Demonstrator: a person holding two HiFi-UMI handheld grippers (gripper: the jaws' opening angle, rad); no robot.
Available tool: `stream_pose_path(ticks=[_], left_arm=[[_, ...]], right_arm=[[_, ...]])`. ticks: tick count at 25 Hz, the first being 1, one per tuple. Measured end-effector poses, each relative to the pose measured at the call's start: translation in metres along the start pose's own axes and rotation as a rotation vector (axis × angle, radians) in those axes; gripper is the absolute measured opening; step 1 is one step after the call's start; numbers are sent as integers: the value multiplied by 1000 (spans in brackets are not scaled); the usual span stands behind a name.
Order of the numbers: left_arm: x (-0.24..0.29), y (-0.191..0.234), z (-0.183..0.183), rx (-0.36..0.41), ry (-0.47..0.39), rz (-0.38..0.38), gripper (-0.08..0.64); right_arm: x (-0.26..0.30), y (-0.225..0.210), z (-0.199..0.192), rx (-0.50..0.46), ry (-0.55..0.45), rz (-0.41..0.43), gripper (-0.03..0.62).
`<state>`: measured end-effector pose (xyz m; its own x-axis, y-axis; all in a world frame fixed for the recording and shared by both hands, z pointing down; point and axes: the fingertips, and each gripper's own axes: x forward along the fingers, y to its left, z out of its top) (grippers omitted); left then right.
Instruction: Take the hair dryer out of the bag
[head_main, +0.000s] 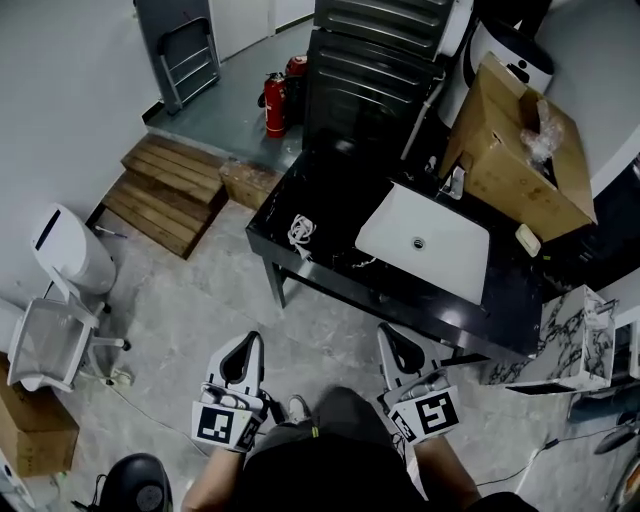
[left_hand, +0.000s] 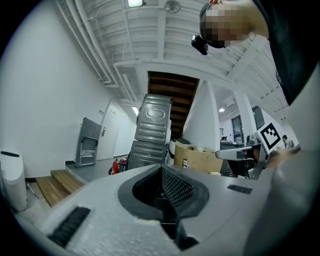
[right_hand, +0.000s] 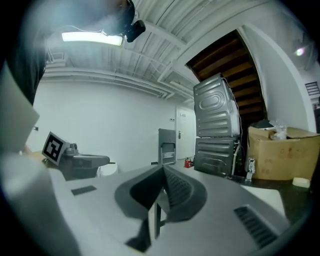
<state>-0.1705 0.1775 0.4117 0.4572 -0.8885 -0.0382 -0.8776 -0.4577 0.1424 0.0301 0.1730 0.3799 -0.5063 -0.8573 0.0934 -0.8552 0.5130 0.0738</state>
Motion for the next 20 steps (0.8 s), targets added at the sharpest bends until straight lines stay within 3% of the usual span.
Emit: stream_pose_path(ticks=[6, 11, 20], left_arm=[[13, 10, -9, -17, 39, -14, 21], [45, 26, -7, 13, 55, 10, 21], [126, 42, 6, 61, 58, 50, 21]], right_arm=[[18, -10, -9, 20, 16, -14, 12], [60, -22, -14, 37, 1, 36, 12], [125, -87, -12, 40, -12, 83, 12]])
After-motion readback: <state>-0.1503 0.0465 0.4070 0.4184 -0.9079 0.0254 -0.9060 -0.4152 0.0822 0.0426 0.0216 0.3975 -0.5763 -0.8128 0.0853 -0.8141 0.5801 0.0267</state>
